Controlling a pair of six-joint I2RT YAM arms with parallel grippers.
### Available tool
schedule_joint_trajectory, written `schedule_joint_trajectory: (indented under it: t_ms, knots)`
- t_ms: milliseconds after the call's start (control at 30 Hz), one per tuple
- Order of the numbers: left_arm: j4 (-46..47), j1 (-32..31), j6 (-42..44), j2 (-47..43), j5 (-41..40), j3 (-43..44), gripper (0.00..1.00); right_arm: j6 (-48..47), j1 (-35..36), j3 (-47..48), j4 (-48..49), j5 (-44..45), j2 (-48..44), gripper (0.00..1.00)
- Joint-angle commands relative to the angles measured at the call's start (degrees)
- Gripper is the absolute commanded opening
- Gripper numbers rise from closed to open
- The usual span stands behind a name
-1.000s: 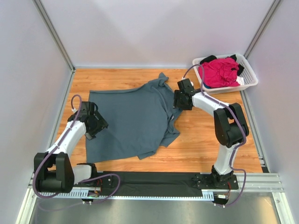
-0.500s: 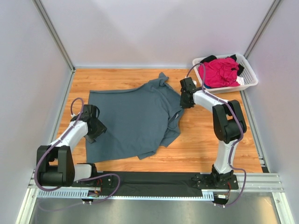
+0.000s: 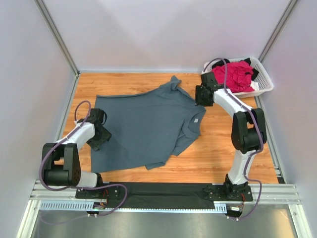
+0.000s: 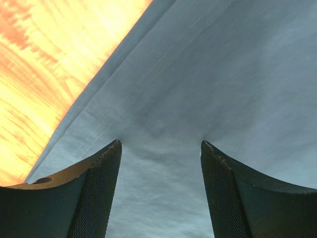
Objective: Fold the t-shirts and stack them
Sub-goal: Flatten the tshirt out
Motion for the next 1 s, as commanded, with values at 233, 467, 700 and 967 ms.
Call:
schedule_joint_trajectory:
  t_ms: [233,467,700,967]
  knots:
    - [-1.25,0.05,4.66,-12.54,2.09,4.14,0.76,10.98,6.91,-20.8,-1.98,-1.5,-27.09,0.51]
    - [-2.82,-5.56,8.27,-23.99,7.64,4.05,0.76,23.02,19.83,-33.83,2.33,-0.89,-30.55,0.49]
    - [-1.07,-14.8,6.25,-27.6,8.61,-1.29,0.74,27.26,30.13,-34.54,5.67,2.19,-25.54,0.49]
    - [-0.98,-15.33,5.02,-27.25,6.33,-5.7,0.73,27.88,35.67,-31.29,3.13,5.26,-18.6,0.49]
